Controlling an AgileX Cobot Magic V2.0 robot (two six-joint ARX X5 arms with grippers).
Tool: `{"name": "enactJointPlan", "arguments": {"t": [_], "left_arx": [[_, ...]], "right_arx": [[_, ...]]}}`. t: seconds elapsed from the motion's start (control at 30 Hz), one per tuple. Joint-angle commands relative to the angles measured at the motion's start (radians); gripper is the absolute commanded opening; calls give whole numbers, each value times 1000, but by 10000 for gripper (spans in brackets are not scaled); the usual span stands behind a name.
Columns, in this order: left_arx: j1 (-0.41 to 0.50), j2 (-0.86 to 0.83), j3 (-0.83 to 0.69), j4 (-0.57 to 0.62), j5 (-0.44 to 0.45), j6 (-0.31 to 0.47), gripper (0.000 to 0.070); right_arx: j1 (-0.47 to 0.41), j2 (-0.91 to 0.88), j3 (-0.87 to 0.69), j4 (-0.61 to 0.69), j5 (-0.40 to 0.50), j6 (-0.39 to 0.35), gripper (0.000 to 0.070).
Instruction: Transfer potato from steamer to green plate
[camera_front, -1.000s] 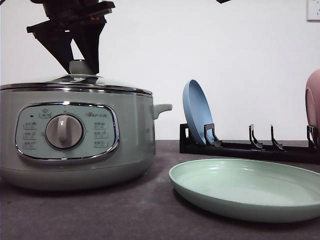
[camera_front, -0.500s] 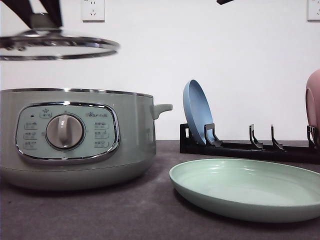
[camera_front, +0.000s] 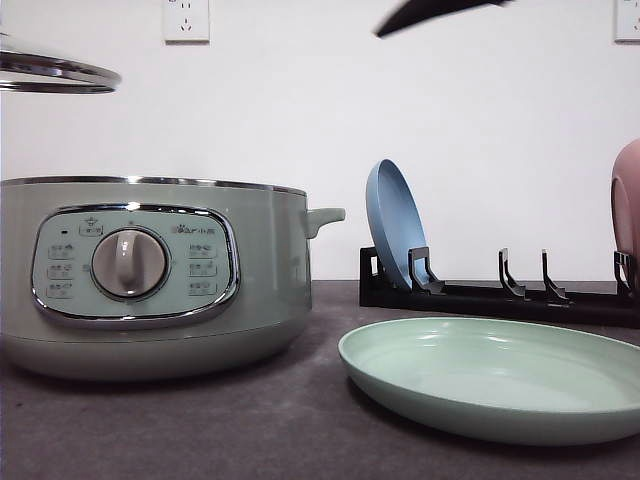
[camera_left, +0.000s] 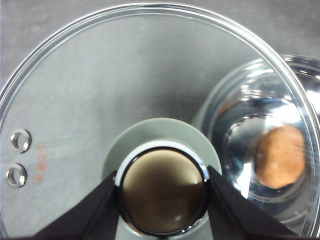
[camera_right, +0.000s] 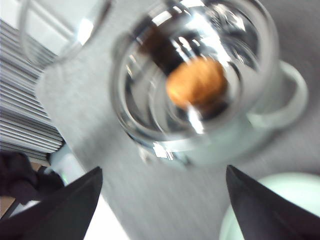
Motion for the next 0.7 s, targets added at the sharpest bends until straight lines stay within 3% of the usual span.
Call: {"name": "enactJointPlan", "arguments": {"t": [0.0,0.27,0.43,0.67], "left_arx": [[17,-10,28,32,-3,9,0],[79,-10,28,36,-3,9,0],[82,-10,28,37,-3,9,0],[82,-10,28,38,-3,9,0]], "right_arx": [[23,75,87,-1,0,16,501],[91,422,459,-78,51,45,503],[133,622,648,-151,134,53,557],[185,795,760,-175,296,73,559]]}}
